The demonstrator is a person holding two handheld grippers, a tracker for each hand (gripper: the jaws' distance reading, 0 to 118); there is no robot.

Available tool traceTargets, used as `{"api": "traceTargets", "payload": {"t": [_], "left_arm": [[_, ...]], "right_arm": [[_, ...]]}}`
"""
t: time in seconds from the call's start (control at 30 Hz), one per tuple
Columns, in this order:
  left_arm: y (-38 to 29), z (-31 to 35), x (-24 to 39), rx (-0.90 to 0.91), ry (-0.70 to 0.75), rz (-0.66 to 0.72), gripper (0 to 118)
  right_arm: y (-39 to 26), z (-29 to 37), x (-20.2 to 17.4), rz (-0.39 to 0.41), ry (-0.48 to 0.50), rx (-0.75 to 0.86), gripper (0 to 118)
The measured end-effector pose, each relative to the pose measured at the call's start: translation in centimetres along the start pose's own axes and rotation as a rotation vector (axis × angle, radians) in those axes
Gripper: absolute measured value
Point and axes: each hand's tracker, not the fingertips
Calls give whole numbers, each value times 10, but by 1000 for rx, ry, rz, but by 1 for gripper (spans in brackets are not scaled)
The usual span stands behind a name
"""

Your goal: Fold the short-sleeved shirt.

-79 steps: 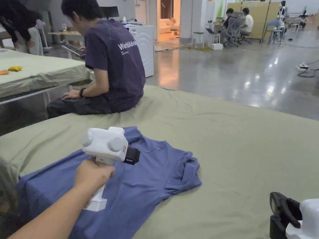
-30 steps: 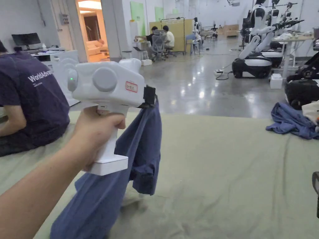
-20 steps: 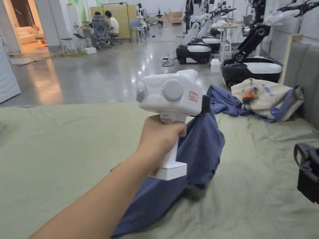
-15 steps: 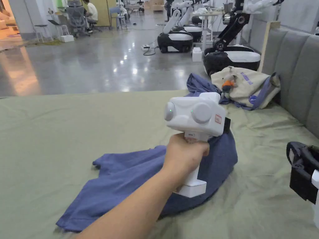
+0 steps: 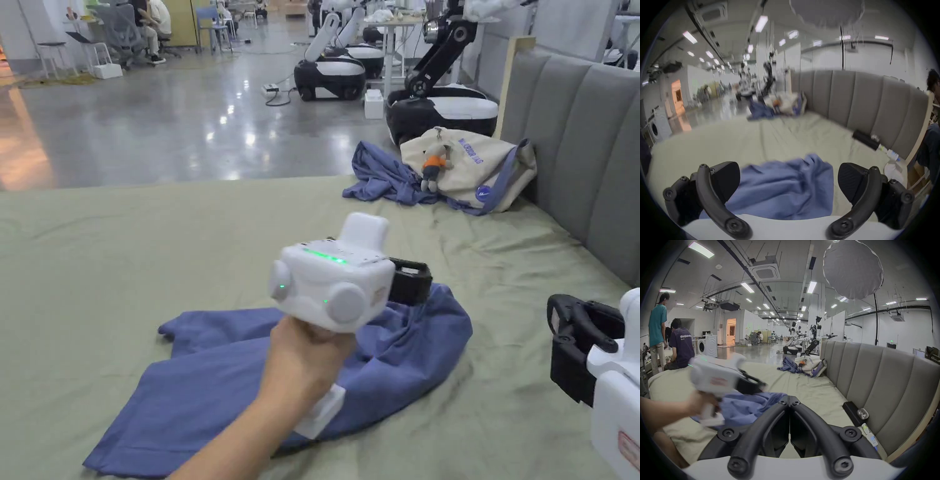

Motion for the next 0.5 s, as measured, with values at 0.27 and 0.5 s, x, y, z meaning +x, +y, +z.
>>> {"api": "traceTargets", "payload": {"t": [0.27, 0.5], "left_arm": [[-35, 314, -80, 333, 376, -9, 118], [-158, 422, -60, 298, 596, 210, 0]], "right_arm": [[12, 29, -1, 13, -28, 102, 3], [-23, 56, -10, -34, -31, 81, 3]]}}
